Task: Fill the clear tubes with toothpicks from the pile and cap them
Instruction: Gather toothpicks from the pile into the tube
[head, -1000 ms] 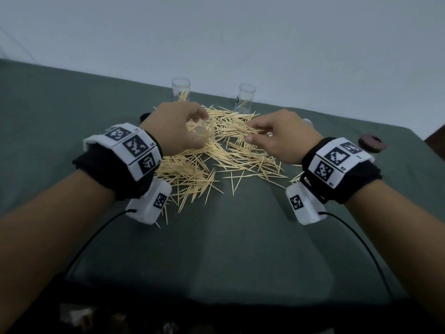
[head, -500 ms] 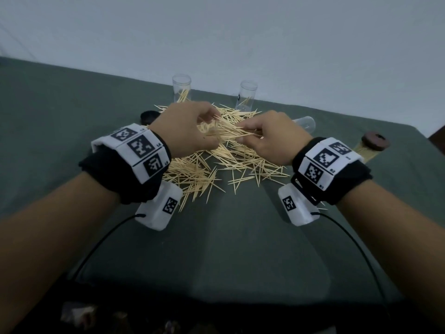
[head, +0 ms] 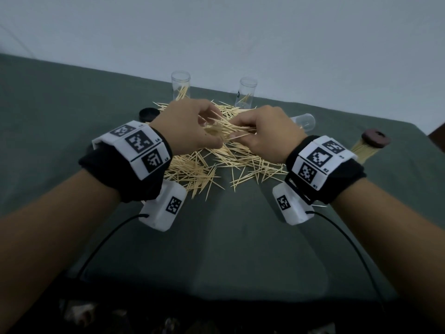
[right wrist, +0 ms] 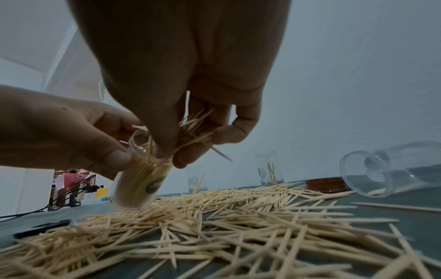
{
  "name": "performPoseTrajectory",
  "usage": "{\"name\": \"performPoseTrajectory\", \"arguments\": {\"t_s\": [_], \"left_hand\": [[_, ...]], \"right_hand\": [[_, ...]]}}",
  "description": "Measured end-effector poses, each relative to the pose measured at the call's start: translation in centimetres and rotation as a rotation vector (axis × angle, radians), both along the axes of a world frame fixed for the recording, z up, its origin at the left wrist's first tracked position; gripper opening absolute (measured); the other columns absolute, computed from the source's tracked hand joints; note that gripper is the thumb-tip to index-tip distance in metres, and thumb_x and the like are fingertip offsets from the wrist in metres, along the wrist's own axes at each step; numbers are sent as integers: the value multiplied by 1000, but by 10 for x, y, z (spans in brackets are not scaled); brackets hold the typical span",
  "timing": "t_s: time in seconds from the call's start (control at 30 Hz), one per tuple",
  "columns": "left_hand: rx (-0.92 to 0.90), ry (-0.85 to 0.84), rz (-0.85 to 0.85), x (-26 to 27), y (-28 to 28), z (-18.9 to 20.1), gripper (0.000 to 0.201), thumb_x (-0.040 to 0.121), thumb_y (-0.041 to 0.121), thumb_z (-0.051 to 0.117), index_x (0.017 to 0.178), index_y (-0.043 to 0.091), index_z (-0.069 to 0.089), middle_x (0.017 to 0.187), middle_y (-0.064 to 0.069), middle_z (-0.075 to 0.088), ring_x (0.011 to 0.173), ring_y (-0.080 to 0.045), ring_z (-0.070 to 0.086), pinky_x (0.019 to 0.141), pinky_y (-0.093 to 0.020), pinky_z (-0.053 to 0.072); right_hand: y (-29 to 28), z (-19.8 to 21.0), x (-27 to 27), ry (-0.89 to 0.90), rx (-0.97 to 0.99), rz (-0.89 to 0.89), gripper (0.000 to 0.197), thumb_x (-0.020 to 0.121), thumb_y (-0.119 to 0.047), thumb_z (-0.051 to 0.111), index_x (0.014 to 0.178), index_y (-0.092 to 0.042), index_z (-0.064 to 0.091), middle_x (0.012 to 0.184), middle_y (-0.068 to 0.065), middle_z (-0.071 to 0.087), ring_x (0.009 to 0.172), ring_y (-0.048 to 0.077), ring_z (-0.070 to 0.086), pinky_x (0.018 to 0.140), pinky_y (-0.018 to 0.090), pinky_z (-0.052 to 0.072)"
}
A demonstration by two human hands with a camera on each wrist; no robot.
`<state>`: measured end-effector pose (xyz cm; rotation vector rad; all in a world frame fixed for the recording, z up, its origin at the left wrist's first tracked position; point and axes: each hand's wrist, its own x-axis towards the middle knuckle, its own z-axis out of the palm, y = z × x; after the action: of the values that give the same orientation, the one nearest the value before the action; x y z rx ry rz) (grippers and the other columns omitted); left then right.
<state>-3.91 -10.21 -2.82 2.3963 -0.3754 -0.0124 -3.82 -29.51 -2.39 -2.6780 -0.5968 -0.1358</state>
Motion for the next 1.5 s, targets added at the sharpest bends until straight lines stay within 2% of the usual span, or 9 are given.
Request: {"name": "performPoseTrajectory", "arguments": {"t_s": [0.2,0.33,0.47,0.6,0.73,0.97,1.13,1.3,1.5], "left_hand": [[-43,34,7,0,2,2,49,70,37,84,114,30,63,89,22,59,97,-2,60,63,-11,40],[-49,44,7,0,3,2,52,70,38,84,116,30,62,90,23,58,97,0,59,63,-10,38],[-49,48,11,1,5,2,52,71,39,83,117,30,62,90,22,58,94,2,59,61,-9,38],[-70,53,-10,0,2,1,50,70,39,84,114,30,63,94,20,62,97,0,60,64,-13,41],[-71,51,-11,0,0,0,48,70,37,84,113,29,63,98,18,64,97,-1,61,64,-12,42],[-79,57,20,2,6,1,50,68,40,85,113,31,63,98,18,64,96,-1,62,71,-15,44],[-73,62,-22,-2,-1,0,46,71,37,84,111,30,62,95,19,63,93,4,60,64,-10,41],[-115,80,27,1,5,0,52,67,39,85,113,28,64,98,16,65,95,-3,64,78,-24,54],[-155,112,48,2,8,1,54,66,40,86,114,29,64,101,14,65,93,-4,65,81,-32,58]], "right_hand": [[-1,3,-2,10,6,-13,22,91,-32,66,111,-39,70,73,-21,57,65,-2,50,71,17,32],[-2,1,-1,-4,58,-51,27,85,-25,72,110,-35,70,86,-18,60,72,-3,52,74,17,37],[0,2,-1,-11,129,-56,16,82,-28,75,98,-32,73,80,-20,63,79,0,60,79,19,45],[4,-1,-1,-39,91,-59,19,84,-33,74,103,-32,74,82,-12,62,80,8,57,76,20,39],[4,-2,0,-77,53,-50,24,84,-31,73,108,-33,73,87,-16,55,86,3,50,78,17,33],[1,1,0,-87,141,-55,18,86,-20,71,100,-30,76,85,-16,65,76,0,57,77,17,45],[5,-1,-2,-96,122,-41,24,85,-17,72,105,-29,75,92,-14,67,84,3,61,82,17,46],[2,0,2,-123,121,-31,29,81,-19,77,107,-31,73,100,-11,65,86,8,61,82,23,48],[-3,0,3,-81,145,-19,19,85,-21,73,103,-28,75,82,-20,63,75,-7,58,75,11,43]]}}
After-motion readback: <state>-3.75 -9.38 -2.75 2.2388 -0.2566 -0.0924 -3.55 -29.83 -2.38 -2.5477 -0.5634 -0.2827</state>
